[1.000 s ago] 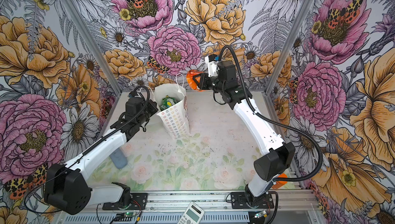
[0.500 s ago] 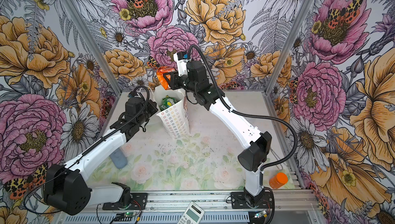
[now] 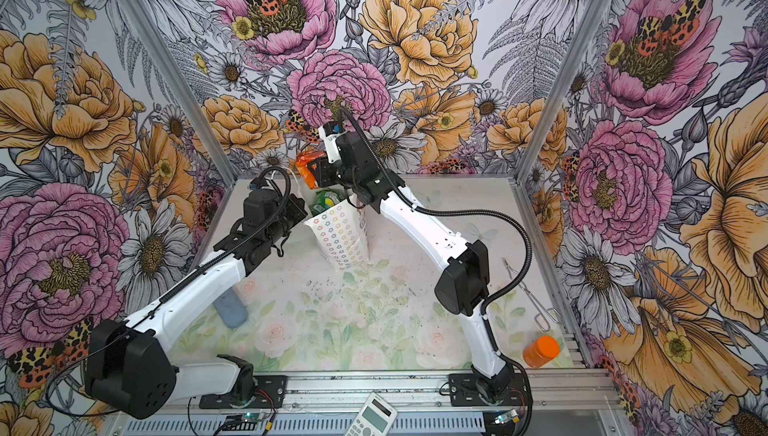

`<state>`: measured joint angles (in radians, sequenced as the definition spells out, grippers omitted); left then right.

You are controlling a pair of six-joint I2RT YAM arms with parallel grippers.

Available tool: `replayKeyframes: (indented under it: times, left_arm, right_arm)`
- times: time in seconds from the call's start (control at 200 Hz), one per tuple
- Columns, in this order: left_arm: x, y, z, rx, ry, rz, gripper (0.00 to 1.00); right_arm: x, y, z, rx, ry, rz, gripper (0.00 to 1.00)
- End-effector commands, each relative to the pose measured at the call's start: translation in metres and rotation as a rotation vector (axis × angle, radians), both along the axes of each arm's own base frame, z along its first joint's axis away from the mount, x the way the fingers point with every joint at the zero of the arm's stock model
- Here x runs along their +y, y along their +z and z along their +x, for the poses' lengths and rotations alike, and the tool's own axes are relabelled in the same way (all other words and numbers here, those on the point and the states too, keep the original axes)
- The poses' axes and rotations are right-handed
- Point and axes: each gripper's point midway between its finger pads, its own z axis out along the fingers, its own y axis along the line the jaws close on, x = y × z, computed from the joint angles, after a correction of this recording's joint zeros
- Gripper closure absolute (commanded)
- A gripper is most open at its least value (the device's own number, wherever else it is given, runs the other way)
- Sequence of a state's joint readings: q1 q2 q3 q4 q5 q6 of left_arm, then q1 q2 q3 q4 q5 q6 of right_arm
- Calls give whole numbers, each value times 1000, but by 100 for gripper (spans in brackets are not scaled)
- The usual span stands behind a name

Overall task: Place the snacks into the paper bag
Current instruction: 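Lift the orange chip packet and carry it over the bag opening, then lower the orange chip packet down into the bag with the right gripper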

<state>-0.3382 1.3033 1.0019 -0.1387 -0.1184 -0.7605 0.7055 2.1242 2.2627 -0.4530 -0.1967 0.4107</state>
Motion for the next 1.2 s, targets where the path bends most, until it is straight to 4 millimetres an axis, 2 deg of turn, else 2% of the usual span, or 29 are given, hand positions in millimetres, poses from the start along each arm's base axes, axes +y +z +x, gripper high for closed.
replayKeyframes:
  times: [0.0, 0.11, 0.876, 1.196]
  left_arm:
    - [-2, 5, -5, -8, -12, 0, 100]
    - [-1, 6, -4, -6, -6, 6, 100]
    - [-5, 8, -3, -14, -9, 3, 100]
    - [-6, 9, -1, -15, -13, 3, 100]
  right_arm:
    - [-1, 9, 0, -55, -10, -36, 68]
    - [-1, -1, 0, -59, -14, -79, 66]
    - [-2, -15, 4, -75, -22, -175, 60]
    - [-2, -15, 0, -86, -18, -198, 48]
